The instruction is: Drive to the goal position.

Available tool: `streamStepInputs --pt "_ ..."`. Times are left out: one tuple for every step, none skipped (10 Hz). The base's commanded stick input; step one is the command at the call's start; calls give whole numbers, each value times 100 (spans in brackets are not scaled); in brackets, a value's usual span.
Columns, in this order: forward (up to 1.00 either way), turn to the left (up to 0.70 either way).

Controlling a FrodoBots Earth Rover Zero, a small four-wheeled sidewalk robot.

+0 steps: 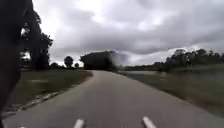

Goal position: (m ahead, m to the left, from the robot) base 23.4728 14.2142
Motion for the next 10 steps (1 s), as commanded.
streamStepInputs --pt "70 0" --pt "70 0" --pt "70 0" --pt "70 0" --pt "70 0" --pt "70 0" --pt "70 0" --pt "70 0" --pt "70 0" --pt "70 0"
